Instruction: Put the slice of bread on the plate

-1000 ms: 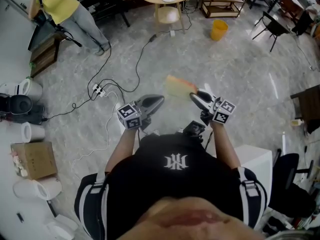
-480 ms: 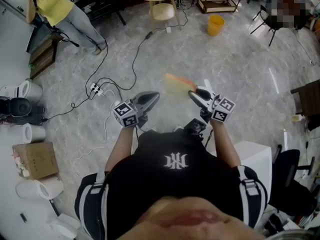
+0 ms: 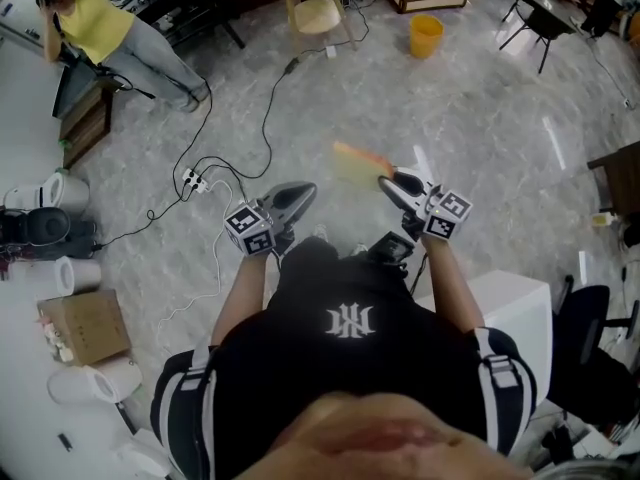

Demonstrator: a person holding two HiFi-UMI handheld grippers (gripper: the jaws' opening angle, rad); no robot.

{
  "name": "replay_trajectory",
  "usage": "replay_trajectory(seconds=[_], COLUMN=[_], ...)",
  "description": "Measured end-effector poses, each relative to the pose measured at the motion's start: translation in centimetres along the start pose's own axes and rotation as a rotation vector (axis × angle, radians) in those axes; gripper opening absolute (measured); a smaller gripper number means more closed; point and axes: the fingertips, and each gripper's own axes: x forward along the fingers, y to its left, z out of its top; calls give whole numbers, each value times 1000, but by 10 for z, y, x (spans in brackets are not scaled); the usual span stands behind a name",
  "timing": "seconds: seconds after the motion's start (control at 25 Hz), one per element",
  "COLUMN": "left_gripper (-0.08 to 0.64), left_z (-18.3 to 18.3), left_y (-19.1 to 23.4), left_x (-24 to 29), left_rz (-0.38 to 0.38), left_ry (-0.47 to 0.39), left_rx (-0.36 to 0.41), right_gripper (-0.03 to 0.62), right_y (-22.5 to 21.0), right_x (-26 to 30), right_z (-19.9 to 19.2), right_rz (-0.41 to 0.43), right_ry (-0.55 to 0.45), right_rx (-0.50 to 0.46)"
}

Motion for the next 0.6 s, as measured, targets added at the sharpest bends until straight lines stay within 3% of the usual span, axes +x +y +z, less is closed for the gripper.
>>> replay_trajectory(seconds=[0.24,0.6], left_gripper=[8,8], left_z=[6,26], left_y=[20,87], left_x=[7,23], left_rz=[9,-3], left_ry=[-10,-21], left_rx=[0,-8], right_gripper=[97,97], right_y=[-16,-54], right_x=[10,57], right_z=[0,20], right_rz=[-19,-51], right_ry=[8,36], right_rx=[6,10])
